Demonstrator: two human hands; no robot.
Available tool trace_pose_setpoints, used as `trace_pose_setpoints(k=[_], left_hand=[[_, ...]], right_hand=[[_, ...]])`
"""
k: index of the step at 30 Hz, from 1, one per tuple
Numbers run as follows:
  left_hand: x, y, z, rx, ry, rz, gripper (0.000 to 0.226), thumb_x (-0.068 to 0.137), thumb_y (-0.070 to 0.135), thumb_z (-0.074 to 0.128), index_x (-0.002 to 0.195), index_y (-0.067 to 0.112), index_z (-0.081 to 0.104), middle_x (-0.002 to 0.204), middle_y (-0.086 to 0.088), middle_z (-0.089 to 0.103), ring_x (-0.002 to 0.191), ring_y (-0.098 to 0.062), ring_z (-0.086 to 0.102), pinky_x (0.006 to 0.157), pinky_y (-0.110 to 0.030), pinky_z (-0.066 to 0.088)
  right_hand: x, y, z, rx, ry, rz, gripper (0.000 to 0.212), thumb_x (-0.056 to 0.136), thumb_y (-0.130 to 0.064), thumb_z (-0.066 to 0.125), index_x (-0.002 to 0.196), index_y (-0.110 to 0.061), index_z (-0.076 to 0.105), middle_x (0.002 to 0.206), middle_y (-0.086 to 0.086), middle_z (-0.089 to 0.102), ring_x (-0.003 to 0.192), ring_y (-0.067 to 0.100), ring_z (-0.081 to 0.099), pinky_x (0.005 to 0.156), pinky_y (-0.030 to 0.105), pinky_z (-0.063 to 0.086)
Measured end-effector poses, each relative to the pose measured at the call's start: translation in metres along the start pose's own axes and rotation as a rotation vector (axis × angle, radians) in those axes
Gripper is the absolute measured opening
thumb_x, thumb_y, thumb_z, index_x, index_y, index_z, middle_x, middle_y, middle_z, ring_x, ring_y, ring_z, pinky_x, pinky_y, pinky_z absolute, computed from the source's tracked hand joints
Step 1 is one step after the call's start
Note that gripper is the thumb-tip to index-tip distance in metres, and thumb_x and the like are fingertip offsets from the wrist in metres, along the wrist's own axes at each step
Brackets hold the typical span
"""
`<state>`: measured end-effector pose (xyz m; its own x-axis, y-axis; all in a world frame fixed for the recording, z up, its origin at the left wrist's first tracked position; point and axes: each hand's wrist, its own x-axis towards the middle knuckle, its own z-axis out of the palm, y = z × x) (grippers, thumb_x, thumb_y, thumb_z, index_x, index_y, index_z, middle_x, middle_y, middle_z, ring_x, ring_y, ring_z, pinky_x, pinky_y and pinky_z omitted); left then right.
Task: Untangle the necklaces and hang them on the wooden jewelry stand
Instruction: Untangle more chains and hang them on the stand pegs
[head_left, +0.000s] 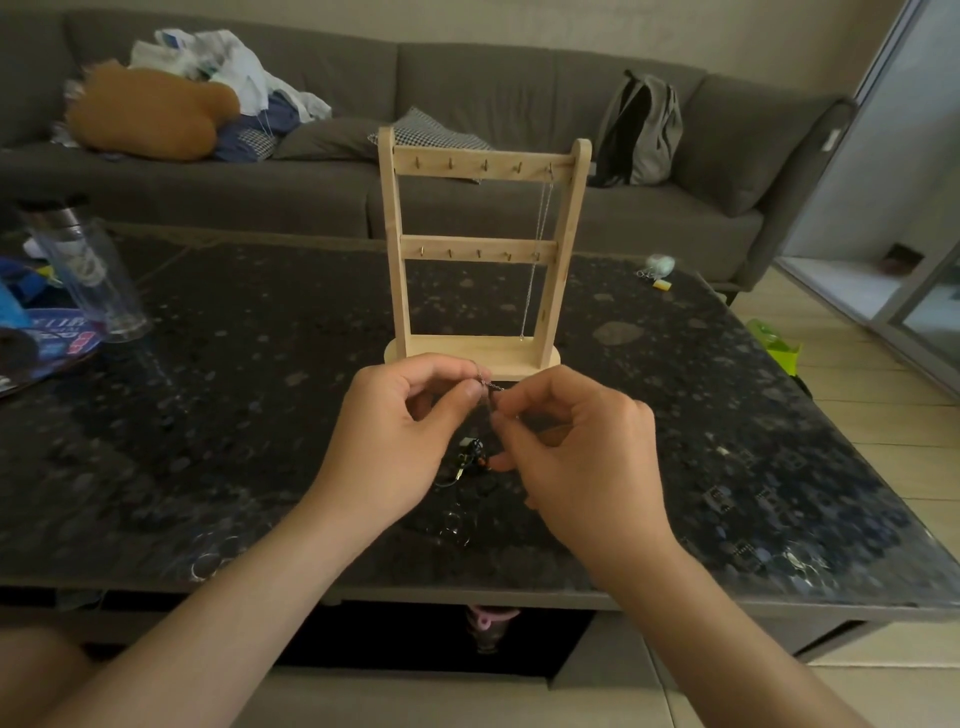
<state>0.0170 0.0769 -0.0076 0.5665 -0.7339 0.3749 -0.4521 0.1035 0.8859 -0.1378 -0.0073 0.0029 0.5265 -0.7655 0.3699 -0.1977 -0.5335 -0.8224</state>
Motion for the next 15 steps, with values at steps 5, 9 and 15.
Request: trace_pose_setpoints(k=[5, 9, 15], left_hand=[[0.0, -0.004, -0.002, 0.068, 0.0, 0.034, 0.022, 0.101, 0.012, 0.074, 0.115, 0.027, 0.082, 0.094, 0.017, 0.079, 0.069, -0.012, 0.067, 0.067, -0.022, 0.058], [0.0, -0.003, -0.004, 0.214, 0.028, 0.09, 0.035, 0.098, 0.015, 0.076, 0.13, 0.028, 0.077, 0.09, 0.023, 0.075, 0.055, -0.009, 0.047, 0.055, -0.014, 0.043], [-0.002, 0.006, -0.005, 0.337, 0.008, 0.163, 0.046, 0.097, 0.014, 0.077, 0.141, 0.026, 0.069, 0.089, 0.021, 0.069, 0.064, -0.002, 0.057, 0.069, -0.006, 0.045]], right_hand=[[0.003, -0.003, 0.0, -0.033, 0.022, 0.017, 0.018, 0.086, -0.029, 0.091, 0.096, -0.034, 0.077, 0.081, -0.021, 0.077, 0.063, 0.002, 0.075, 0.09, 0.053, 0.06], [0.007, -0.001, -0.004, -0.129, -0.048, 0.02, 0.014, 0.086, -0.03, 0.089, 0.096, -0.032, 0.079, 0.076, -0.021, 0.075, 0.068, -0.001, 0.073, 0.087, 0.038, 0.063], [0.009, 0.003, -0.004, -0.131, -0.183, 0.027, 0.005, 0.099, -0.03, 0.076, 0.101, -0.026, 0.079, 0.075, -0.011, 0.075, 0.061, 0.002, 0.073, 0.061, 0.015, 0.058]])
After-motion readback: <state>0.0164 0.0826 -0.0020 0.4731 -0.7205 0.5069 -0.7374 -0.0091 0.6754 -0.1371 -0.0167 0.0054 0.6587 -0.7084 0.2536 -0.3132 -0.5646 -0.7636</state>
